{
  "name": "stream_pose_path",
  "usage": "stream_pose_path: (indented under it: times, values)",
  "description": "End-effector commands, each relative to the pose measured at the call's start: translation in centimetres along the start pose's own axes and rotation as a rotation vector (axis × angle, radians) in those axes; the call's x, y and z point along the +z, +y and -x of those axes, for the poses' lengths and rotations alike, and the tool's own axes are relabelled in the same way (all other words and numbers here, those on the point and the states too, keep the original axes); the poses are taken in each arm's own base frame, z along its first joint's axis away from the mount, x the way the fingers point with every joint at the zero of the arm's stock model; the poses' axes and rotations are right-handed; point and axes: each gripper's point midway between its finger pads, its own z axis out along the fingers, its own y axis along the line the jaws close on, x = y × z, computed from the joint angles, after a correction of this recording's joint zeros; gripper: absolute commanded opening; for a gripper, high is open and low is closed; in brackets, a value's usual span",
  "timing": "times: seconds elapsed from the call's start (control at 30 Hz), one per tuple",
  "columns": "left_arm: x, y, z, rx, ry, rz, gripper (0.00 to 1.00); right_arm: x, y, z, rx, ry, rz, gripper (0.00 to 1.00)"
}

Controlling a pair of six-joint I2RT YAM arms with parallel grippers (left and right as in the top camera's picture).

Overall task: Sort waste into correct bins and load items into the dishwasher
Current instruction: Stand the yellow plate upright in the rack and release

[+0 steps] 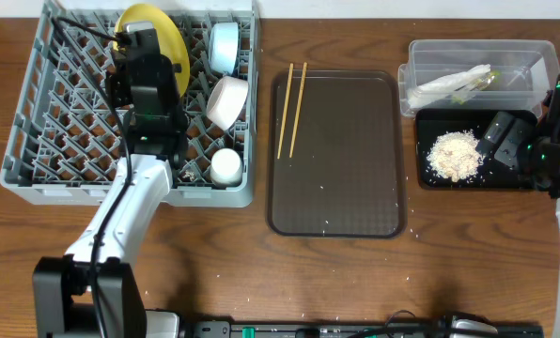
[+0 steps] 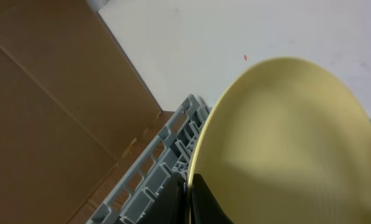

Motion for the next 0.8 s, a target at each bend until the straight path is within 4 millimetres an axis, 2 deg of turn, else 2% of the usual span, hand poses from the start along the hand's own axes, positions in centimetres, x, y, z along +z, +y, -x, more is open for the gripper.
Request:
stream_pose_path:
  times: [0.0, 0.37, 0.6, 0.77]
  values:
    - [0.6, 0.0, -0.6, 0.032, 0.010, 0.030, 0.07, -0.2, -0.5, 0.4, 0.029, -0.011, -0.008, 0.99]
    - [2.1, -1.7, -1.5, 0.075, -0.008, 0.033, 0.08, -0.2, -0.5, 0.4, 0.029, -0.011, -0.008, 0.99]
    - [2.5, -3.7, -2.9, 0.109, 0.009, 0.003, 0.07, -0.2, -0.5, 0.4, 0.029, -0.011, -0.008, 0.99]
    - [2.3, -5.4, -3.2, 0.124, 0.005, -0.042, 0.07, -0.2, -0.5, 0.4, 0.029, -0.011, -0.008, 0.99]
